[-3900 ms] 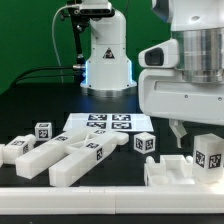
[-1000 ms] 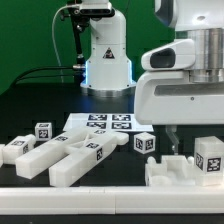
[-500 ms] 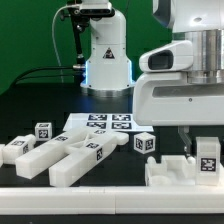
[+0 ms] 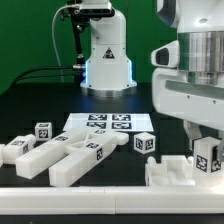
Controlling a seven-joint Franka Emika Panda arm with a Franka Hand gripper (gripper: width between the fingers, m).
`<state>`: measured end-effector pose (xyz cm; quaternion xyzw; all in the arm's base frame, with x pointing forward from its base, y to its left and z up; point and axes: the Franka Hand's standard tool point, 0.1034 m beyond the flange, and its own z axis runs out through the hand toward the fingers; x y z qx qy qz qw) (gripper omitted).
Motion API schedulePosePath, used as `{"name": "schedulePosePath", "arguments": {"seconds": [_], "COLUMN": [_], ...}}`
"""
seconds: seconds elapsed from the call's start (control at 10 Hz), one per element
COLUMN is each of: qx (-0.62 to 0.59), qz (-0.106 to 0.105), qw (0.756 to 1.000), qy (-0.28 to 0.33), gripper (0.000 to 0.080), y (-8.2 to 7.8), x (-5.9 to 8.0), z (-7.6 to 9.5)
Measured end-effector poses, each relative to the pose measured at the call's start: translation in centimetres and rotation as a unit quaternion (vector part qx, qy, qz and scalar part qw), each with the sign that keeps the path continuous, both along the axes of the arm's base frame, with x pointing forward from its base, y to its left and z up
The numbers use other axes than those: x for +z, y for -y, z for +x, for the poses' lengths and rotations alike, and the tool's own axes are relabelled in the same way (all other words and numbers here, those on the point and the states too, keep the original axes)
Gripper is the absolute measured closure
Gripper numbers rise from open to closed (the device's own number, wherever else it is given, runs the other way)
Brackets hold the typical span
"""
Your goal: Assemble chair
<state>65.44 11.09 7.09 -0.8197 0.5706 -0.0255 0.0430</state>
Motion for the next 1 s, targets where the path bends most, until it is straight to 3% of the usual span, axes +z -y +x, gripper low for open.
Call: {"name": "schedulePosePath", "arguments": {"seconds": [0.2,0.4,0.5,0.6,0.8,1.0], "qx": [-0.117,-0.172,-0.135,-0.041,0.179,0.224], "qz": [0.022,0.027,0.023,0.014,-0.003,-0.009], "qw": [0.993,0.985,0.991,0.999,0.984,0.974], "qy": [-0.007,-0.01,-0.008,0.006,0.019,0.022], "gripper": [0.0515,0.0515,0.0398,0.0398,0.0174,0.0157], "y": [0.16,0.14,0.13,-0.06,-0.28,-0.15], "x": [0.03,0.0,-0.02,0.05,-0.39,-0.37], "z": [-0.06,-0.09,-0.09,0.13,-0.13,-0.09]}}
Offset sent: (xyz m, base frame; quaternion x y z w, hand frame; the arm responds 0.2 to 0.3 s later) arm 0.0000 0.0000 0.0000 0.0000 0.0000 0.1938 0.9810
